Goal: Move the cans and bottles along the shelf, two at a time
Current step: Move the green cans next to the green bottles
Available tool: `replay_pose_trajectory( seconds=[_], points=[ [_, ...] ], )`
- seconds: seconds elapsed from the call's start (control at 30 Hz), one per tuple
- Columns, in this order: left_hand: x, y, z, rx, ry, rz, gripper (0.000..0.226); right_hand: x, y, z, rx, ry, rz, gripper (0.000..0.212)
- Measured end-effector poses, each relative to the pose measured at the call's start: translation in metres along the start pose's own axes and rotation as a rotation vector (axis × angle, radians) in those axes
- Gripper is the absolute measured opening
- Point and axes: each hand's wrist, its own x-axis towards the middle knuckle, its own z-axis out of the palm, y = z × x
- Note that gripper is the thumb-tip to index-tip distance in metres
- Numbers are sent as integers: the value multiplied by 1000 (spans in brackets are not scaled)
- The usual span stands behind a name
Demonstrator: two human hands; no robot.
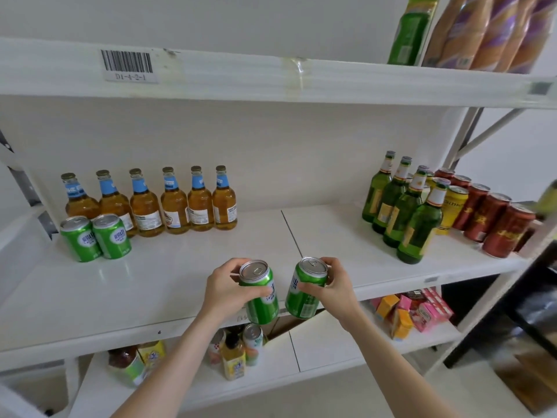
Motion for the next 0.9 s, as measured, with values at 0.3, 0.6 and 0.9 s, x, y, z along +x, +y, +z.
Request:
replay_pose_trajectory(
  seconds=[0.3, 0.6, 0.9],
  points=[
    [39, 27, 60, 38, -73, 63, 53, 40, 12, -58, -45, 19, 3, 62],
    [96, 55, 129, 44, -113, 66, 55, 101, 28, -112, -12, 84, 14, 64],
    [126, 72, 213, 26, -63, 49, 54, 170, 54, -179, -49, 38, -13, 64]
  ],
)
